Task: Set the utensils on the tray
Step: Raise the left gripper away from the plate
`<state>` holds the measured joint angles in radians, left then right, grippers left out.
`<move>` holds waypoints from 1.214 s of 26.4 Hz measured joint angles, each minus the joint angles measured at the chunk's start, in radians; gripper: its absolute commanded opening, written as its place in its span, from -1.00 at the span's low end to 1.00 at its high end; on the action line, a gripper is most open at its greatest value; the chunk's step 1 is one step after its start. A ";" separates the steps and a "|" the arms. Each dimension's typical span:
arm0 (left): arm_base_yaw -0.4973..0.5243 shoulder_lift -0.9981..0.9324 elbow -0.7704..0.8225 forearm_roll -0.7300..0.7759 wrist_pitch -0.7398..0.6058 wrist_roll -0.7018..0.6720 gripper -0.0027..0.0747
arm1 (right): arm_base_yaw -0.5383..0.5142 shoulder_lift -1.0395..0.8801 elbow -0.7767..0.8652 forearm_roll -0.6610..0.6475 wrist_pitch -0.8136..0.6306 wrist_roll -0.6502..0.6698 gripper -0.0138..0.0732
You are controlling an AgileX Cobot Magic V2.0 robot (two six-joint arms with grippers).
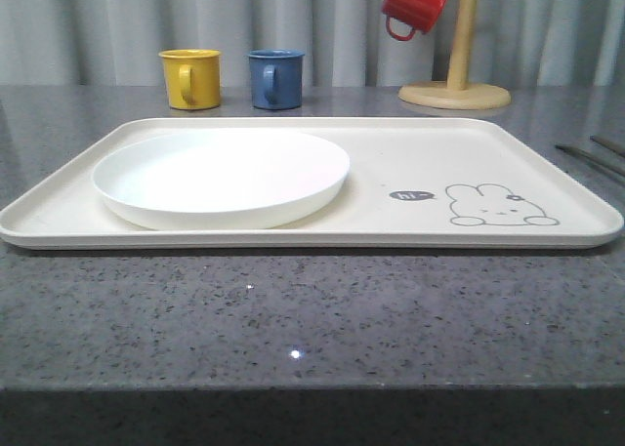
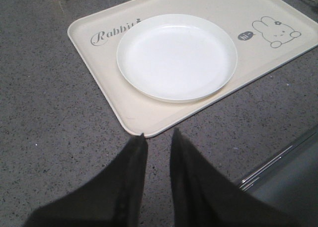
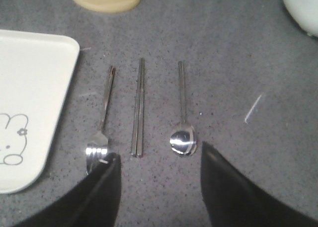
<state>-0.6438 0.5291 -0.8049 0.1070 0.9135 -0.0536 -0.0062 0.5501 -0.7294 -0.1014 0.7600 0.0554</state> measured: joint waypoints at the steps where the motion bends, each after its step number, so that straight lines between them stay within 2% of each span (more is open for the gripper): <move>1: 0.000 0.000 0.000 0.000 0.002 0.000 -0.69 | 0.000 0.012 -0.013 0.003 0.028 0.000 0.24; 12: 0.000 0.000 0.000 0.000 0.002 -0.002 -0.81 | 0.026 0.220 -0.177 0.035 0.244 -0.002 0.24; 20: 0.000 0.000 0.000 0.000 0.002 -0.002 -0.83 | 0.048 0.395 -0.264 0.044 0.291 -0.006 0.24; 32: 0.000 0.000 0.000 0.000 0.002 -0.002 -0.83 | 0.075 0.659 -0.389 0.139 0.340 -0.008 0.24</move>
<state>-0.6438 0.5291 -0.8049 0.1070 0.9151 -0.0557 0.0685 1.2086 -1.1181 0.0373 1.0997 0.0474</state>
